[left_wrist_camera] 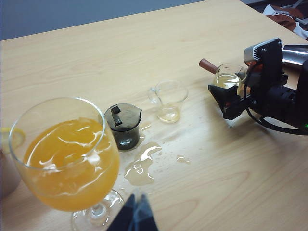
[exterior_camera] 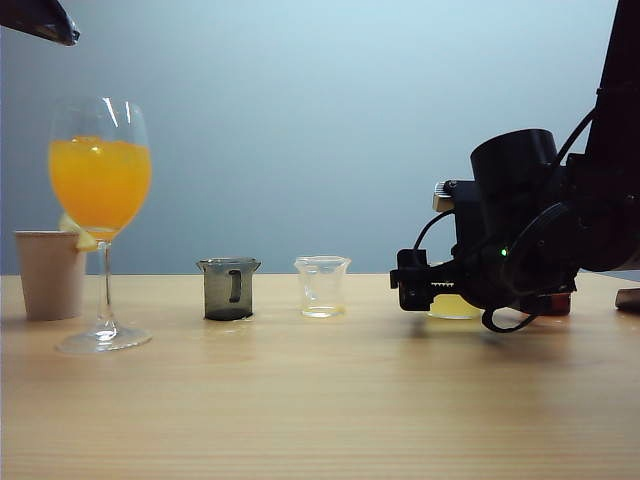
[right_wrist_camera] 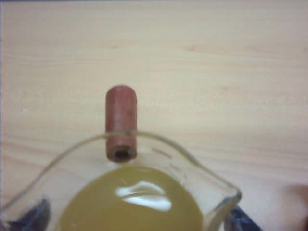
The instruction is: Pick up the third measuring cup from the left, pour the pineapple juice inside into the goblet, and finally put the measuring cup back in its original place.
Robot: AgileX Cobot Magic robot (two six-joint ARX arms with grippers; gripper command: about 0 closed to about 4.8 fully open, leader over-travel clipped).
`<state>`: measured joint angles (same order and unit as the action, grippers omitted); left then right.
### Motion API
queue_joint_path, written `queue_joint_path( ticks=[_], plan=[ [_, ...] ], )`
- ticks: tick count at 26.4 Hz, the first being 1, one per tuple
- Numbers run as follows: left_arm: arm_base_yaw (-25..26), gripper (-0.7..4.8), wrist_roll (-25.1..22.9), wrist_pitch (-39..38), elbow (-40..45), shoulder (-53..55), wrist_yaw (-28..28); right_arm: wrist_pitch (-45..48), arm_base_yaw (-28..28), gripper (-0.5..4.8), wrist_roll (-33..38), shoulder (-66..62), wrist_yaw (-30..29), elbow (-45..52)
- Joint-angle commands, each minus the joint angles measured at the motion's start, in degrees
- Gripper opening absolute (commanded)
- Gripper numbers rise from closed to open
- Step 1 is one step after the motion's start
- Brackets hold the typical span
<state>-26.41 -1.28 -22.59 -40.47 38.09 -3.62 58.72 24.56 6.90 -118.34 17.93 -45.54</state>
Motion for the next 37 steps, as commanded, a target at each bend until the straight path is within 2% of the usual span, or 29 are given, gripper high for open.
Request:
queue_joint_path(
  ticks=[1, 2, 3, 4, 7, 11, 14, 19, 26, 29, 31, 37],
  plan=[
    [0.02, -0.05, 0.17, 0.28, -0.13, -0.13, -0.07, -1.09, 0.02, 4.68, 0.02, 0.11, -0.09, -0.20],
    [0.02, -0.05, 0.17, 0.28, -0.13, -0.13, -0.07, -1.64, 0.02, 4.28, 0.04, 0.11, -0.09, -0.22],
    [0.02, -0.05, 0.17, 0.28, -0.13, -0.13, -0.07, -1.88, 0.02, 3.34, 0.04, 0.11, -0.11, -0.20],
    [0.02, -0.05, 0.17, 0.28, -0.13, -0.13, -0.07, -1.88, 0.02, 2.64, 0.02, 0.11, -0.11, -0.20],
    [0.02, -0.05, 0.17, 0.28, -0.13, -0.13, -0.07, -1.88, 0.02, 2.37, -0.02, 0.11, -0.09, -0.20],
    [0.02, -0.05, 0.17, 0.28, -0.13, -0.13, -0.07, -1.66, 0.02, 2.30, -0.04, 0.11, -0.09, -0.22],
    [0.02, -0.05, 0.17, 0.28, -0.13, -0.13, -0.07, -0.35, 0.02, 1.58, -0.04, 0.13, -0.17, -0.24],
    [0.02, -0.05, 0.17, 0.39, -0.13, -0.15, -0.07, 1.75, 0.11, 0.95, -2.38, 0.96, -4.63, -1.29],
    [0.02, -0.05, -0.46, 1.22, -0.15, -0.17, -0.04, -0.46, 0.11, 0.94, -2.38, 4.85, -5.49, -1.46],
    [0.02, -0.05, -0.44, 3.65, -0.15, -0.17, 0.17, -1.53, 0.11, 0.95, -2.38, 7.19, -9.42, -1.49],
    [0.02, -0.05, -0.37, 4.52, -0.17, -0.17, 3.08, -3.32, 0.26, 0.94, -2.38, 9.57, -10.91, -1.49],
    [0.02, -0.05, -0.22, 6.03, -0.22, -0.17, 3.82, -6.99, 0.92, 0.94, -2.40, 14.88, -12.26, -1.51]
  ],
)
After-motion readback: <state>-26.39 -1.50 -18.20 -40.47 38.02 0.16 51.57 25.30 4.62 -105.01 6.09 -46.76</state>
